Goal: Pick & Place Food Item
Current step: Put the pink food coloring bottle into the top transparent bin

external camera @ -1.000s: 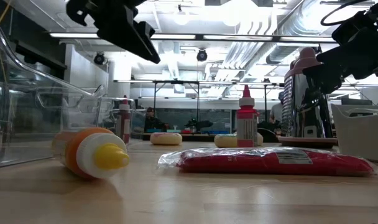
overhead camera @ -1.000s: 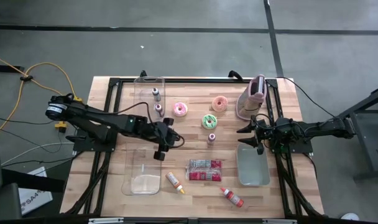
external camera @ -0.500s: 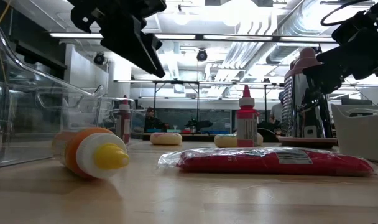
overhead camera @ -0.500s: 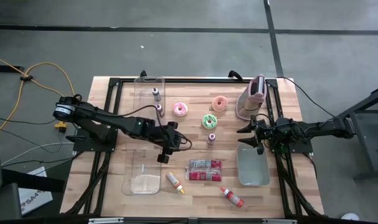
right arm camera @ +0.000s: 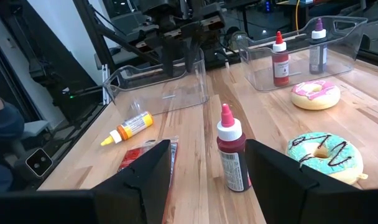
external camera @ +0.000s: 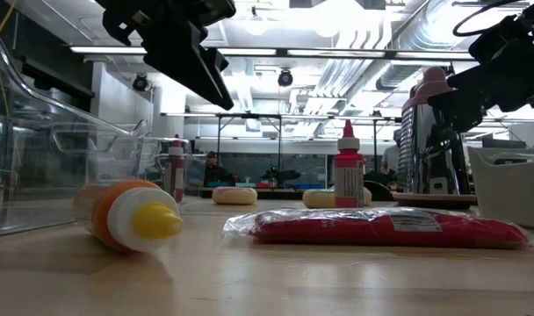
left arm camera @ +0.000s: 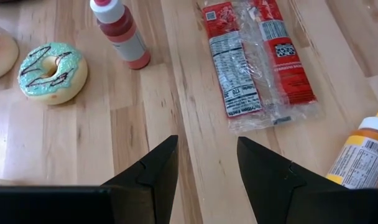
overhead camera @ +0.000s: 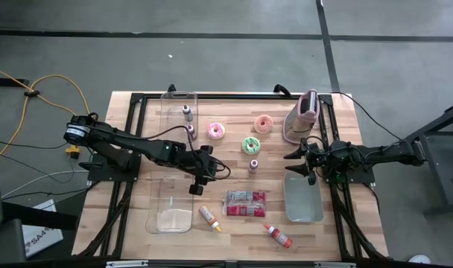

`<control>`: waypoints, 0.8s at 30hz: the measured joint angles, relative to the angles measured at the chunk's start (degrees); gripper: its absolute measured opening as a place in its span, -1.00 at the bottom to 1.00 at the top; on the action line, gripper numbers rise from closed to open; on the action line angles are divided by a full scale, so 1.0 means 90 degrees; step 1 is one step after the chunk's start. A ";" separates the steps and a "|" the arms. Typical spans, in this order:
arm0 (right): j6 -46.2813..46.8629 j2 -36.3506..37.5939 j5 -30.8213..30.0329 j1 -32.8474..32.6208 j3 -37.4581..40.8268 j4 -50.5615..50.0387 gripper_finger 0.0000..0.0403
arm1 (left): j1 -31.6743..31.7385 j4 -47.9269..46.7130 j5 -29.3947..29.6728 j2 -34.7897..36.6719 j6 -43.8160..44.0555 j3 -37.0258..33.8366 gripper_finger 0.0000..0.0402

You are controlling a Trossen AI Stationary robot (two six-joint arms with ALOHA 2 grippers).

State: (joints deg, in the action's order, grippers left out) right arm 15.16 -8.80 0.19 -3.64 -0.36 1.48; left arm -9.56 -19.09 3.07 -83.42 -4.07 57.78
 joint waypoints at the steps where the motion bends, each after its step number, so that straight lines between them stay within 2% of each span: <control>1: 0.0001 0.0000 0.0002 0.0000 0.0001 0.0000 -0.04 | 0.0002 0.0002 0.0000 0.0000 0.0002 0.0000 -0.22; 9: 0.0001 0.0000 0.0001 0.0001 0.0002 0.0000 -0.04 | 0.0002 0.0099 0.0000 0.0000 0.0002 -0.0002 -0.22; 24: 0.0008 0.0002 -0.0121 0.0000 0.0002 0.0140 -0.04 | 0.0002 0.1025 0.0000 0.0005 -0.0015 -0.0005 -0.22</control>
State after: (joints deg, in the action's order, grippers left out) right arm 15.24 -8.78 -0.90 -3.64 -0.34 2.73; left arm -9.54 -9.87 3.07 -83.37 -4.20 57.74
